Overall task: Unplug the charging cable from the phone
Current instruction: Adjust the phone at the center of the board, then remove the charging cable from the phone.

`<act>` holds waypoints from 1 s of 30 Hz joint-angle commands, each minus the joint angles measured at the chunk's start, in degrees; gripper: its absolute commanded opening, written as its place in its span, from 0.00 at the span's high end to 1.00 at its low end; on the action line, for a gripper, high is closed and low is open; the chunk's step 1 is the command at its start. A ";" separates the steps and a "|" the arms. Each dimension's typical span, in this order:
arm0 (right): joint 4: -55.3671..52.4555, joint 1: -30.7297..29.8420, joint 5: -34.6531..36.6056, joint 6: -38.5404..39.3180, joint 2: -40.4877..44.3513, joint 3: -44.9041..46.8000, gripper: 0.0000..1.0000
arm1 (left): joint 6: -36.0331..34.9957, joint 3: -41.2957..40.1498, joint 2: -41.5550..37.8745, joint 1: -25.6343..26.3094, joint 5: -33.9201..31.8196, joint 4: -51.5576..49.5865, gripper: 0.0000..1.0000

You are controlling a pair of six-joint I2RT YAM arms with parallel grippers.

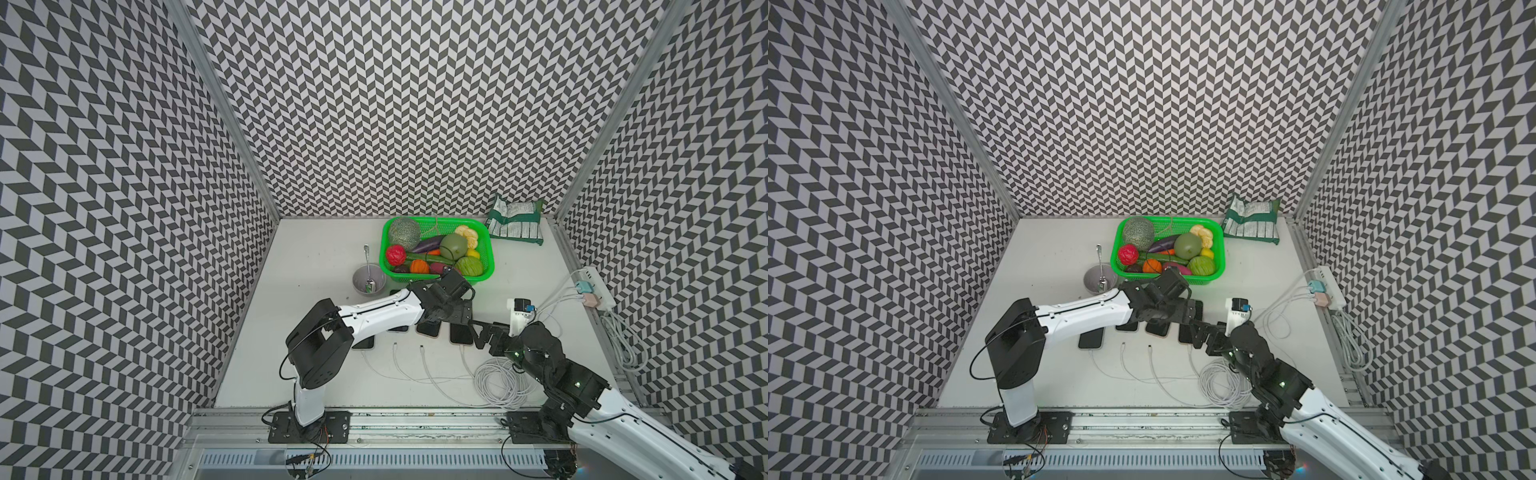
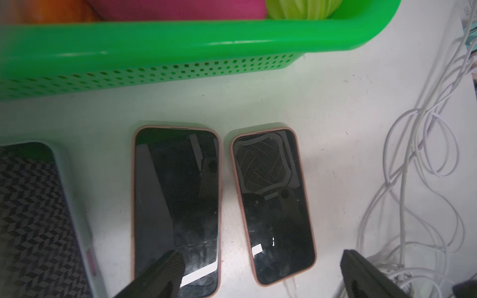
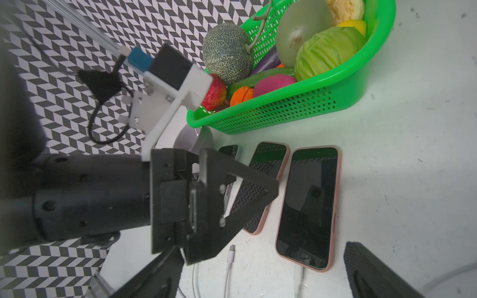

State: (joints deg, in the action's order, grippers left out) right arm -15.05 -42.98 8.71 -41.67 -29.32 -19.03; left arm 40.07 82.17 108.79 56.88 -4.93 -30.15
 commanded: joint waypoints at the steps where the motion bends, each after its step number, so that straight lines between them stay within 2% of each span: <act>1: -0.56 -0.17 1.16 -1.11 2.56 -0.67 0.00 | -0.91 3.45 2.80 1.23 1.09 -0.52 0.00; 8: -5.99 0.00 9.20 -4.79 7.27 -2.09 0.00 | -1.64 9.14 8.30 1.95 1.83 -2.43 0.00; 13: -7.62 0.00 12.44 -6.21 8.93 -2.79 0.00 | -1.83 12.24 11.39 2.42 1.09 -4.28 0.00; 30: -4.90 0.09 9.68 -4.80 7.95 -1.94 0.00 | -2.71 18.81 19.61 2.36 -2.74 -8.52 0.00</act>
State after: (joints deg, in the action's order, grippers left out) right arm -23.03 -42.96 19.25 -46.98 -21.08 -20.64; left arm 38.35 98.65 126.48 58.92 -6.07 -37.01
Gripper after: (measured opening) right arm 0.997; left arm 0.993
